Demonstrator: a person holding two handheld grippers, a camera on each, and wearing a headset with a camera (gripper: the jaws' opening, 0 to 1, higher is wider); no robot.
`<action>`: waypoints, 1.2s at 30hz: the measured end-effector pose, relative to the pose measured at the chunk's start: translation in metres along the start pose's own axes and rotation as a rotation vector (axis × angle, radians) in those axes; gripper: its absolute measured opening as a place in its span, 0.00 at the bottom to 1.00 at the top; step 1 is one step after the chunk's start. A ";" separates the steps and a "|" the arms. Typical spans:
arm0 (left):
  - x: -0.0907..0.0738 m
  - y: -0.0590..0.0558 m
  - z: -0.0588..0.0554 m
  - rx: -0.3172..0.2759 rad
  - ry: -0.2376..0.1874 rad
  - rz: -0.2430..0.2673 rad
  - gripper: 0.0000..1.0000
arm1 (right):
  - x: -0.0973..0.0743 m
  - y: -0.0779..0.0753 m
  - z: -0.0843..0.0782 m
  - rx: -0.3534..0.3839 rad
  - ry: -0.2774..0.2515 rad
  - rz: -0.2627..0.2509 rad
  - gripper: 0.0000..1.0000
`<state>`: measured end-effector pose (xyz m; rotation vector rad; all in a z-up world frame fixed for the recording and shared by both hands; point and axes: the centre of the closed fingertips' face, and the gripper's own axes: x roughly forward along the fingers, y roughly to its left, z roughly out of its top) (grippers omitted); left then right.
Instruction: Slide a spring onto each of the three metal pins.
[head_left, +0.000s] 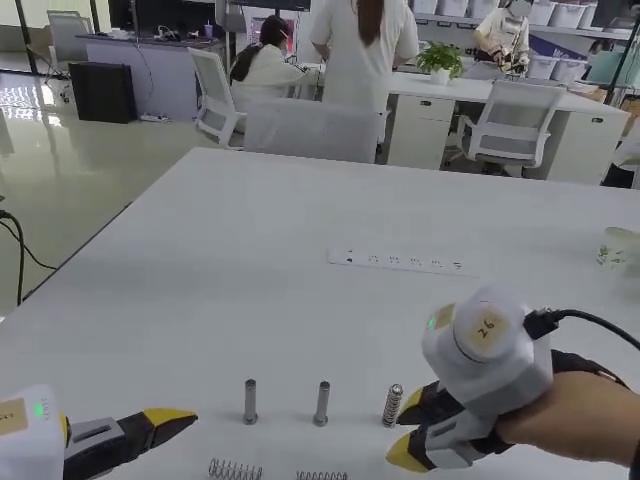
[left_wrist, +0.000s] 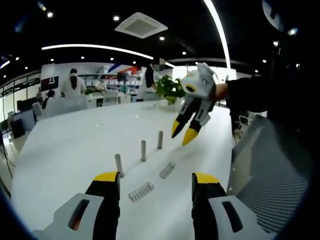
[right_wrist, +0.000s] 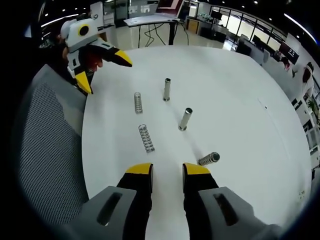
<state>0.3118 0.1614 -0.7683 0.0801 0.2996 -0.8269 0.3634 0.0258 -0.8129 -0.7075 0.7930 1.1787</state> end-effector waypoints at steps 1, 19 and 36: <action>0.000 0.000 0.000 0.000 0.000 0.000 0.52 | 0.002 0.002 0.001 -0.005 0.001 0.005 0.21; 0.000 -0.001 -0.006 -0.003 0.016 -0.005 0.52 | 0.034 0.023 0.010 -0.062 0.033 0.098 0.19; 0.003 -0.001 -0.011 -0.010 0.026 -0.007 0.51 | 0.054 0.031 0.006 -0.094 0.070 0.146 0.16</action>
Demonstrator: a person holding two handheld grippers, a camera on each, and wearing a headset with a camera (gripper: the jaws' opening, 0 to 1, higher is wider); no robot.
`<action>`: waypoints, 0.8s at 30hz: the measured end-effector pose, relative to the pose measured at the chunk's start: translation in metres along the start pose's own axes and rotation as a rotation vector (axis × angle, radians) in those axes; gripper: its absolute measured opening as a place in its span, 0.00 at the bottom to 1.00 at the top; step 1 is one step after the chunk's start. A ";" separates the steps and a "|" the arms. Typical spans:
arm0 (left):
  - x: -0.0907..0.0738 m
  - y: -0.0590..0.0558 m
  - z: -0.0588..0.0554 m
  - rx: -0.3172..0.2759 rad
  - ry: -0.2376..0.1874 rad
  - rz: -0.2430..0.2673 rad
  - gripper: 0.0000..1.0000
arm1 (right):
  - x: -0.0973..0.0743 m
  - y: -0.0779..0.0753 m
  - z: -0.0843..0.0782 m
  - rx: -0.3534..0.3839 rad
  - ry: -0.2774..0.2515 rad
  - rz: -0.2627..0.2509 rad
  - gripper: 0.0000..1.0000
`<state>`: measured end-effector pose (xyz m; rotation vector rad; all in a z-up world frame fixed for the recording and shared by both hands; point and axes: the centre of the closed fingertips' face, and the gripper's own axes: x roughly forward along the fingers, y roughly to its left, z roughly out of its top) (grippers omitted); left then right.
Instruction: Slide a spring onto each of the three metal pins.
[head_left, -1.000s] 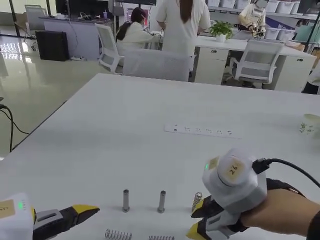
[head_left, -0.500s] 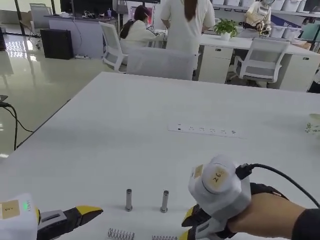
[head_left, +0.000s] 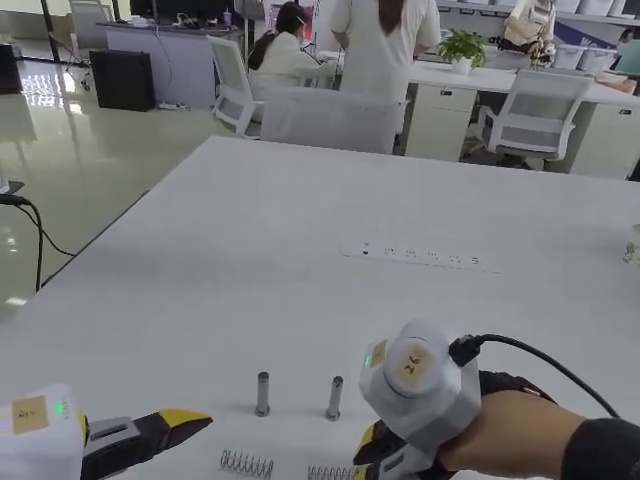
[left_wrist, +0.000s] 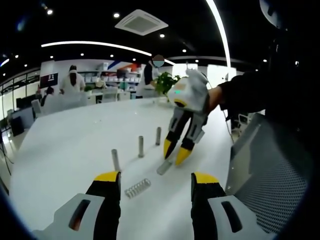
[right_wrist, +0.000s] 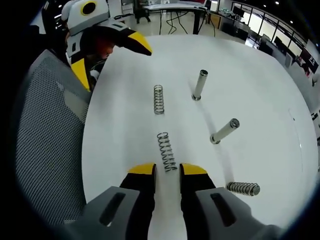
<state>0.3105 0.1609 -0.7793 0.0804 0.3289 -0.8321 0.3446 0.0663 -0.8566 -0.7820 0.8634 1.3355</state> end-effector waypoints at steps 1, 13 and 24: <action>0.000 0.000 0.000 0.000 0.000 0.000 0.51 | 0.001 0.000 0.000 0.000 0.002 0.001 0.16; 0.003 -0.002 -0.001 -0.005 0.002 -0.006 0.50 | 0.007 0.000 -0.003 -0.037 0.027 0.006 0.13; 0.006 -0.007 0.001 0.003 0.004 -0.021 0.49 | 0.005 -0.001 -0.003 -0.085 0.029 -0.008 0.08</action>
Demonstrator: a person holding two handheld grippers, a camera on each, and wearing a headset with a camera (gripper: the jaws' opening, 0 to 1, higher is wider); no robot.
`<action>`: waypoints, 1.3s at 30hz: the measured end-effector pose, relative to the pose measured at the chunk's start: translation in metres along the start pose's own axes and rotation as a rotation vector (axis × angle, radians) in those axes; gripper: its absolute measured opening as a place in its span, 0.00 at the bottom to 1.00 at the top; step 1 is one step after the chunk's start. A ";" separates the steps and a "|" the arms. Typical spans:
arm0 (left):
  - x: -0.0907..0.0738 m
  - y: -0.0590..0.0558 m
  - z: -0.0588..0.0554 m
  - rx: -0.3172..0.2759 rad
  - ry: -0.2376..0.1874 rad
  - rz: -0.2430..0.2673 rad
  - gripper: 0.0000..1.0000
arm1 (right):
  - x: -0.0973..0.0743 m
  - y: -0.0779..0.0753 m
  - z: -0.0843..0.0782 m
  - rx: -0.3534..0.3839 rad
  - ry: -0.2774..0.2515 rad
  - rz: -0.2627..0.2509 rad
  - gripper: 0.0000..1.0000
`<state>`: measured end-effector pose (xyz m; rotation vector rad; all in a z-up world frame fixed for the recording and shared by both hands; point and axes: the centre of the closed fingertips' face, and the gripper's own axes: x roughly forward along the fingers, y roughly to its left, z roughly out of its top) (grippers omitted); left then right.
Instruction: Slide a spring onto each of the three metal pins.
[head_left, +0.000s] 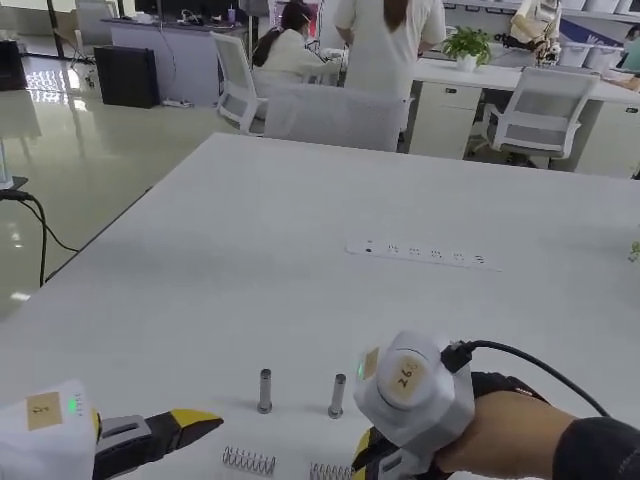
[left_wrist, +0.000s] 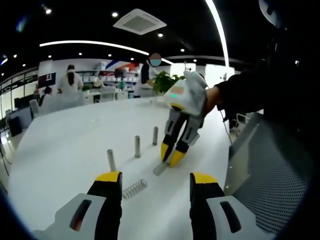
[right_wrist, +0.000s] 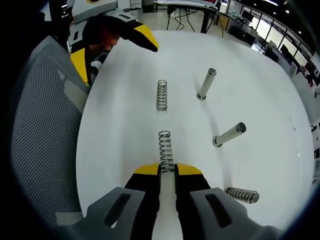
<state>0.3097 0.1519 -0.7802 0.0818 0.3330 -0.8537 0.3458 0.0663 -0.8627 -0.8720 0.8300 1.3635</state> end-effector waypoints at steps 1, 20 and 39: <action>0.000 -0.001 0.000 0.001 0.000 -0.002 0.49 | -0.001 0.000 0.001 -0.003 -0.005 -0.002 0.08; 0.019 -0.018 0.007 0.048 0.011 -0.084 0.45 | -0.043 0.016 0.028 -0.030 -0.033 0.044 0.07; 0.031 -0.036 0.016 0.136 0.015 -0.161 0.29 | -0.063 0.034 0.049 -0.089 -0.029 0.067 0.07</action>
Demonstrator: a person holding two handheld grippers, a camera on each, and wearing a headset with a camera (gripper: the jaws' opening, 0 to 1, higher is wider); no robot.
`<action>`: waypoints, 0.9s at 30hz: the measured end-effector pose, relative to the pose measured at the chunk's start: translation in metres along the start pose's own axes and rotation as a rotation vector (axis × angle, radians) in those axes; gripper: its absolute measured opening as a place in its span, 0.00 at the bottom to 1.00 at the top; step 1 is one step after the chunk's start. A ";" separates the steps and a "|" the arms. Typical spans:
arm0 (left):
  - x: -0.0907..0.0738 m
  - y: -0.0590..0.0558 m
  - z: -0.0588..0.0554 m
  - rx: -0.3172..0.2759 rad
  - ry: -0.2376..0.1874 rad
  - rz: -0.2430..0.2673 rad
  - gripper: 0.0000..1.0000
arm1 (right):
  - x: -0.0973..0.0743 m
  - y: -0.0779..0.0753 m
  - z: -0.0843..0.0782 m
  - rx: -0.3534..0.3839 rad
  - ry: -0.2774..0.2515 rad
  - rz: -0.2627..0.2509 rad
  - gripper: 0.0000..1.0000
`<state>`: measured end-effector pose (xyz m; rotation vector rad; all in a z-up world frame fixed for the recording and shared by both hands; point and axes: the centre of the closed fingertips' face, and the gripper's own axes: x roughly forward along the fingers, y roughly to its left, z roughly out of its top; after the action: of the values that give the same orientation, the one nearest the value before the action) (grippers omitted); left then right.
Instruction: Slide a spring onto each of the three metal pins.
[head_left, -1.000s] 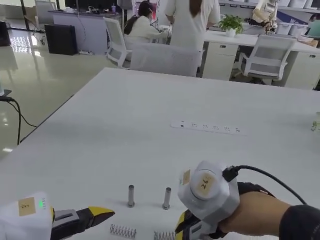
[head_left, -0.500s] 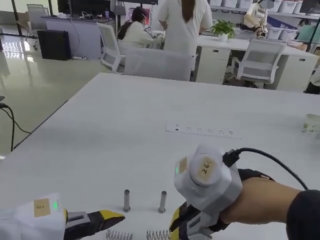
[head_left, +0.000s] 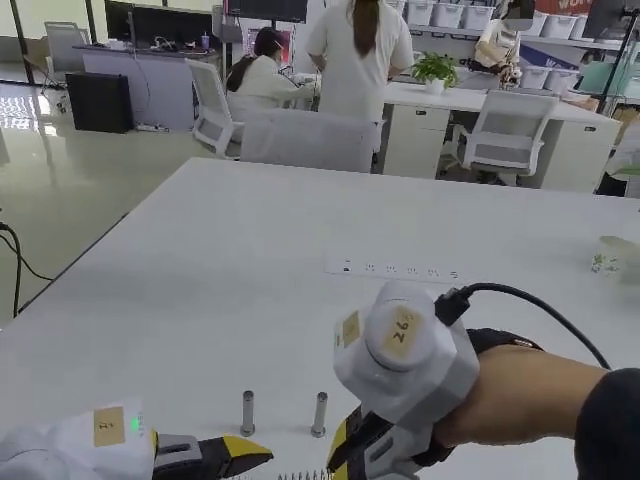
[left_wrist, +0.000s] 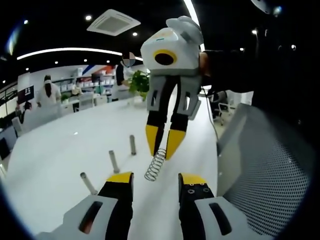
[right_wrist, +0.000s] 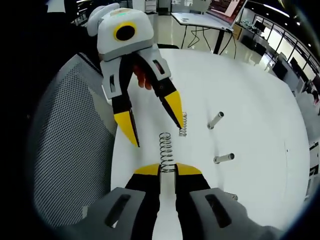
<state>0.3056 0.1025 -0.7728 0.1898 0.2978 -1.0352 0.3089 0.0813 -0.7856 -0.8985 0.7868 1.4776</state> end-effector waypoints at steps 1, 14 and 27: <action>0.001 -0.001 0.001 0.005 -0.002 -0.004 0.28 | 0.000 0.001 0.000 -0.001 0.001 0.001 0.07; 0.007 -0.009 -0.002 0.066 0.019 -0.026 0.12 | 0.000 0.008 0.000 0.000 0.018 0.025 0.07; 0.008 -0.007 -0.010 0.073 0.052 -0.015 0.03 | 0.001 0.009 0.002 0.017 0.009 0.035 0.07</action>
<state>0.3023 0.0953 -0.7854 0.2816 0.3093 -1.0577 0.2997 0.0822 -0.7857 -0.8828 0.8240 1.4962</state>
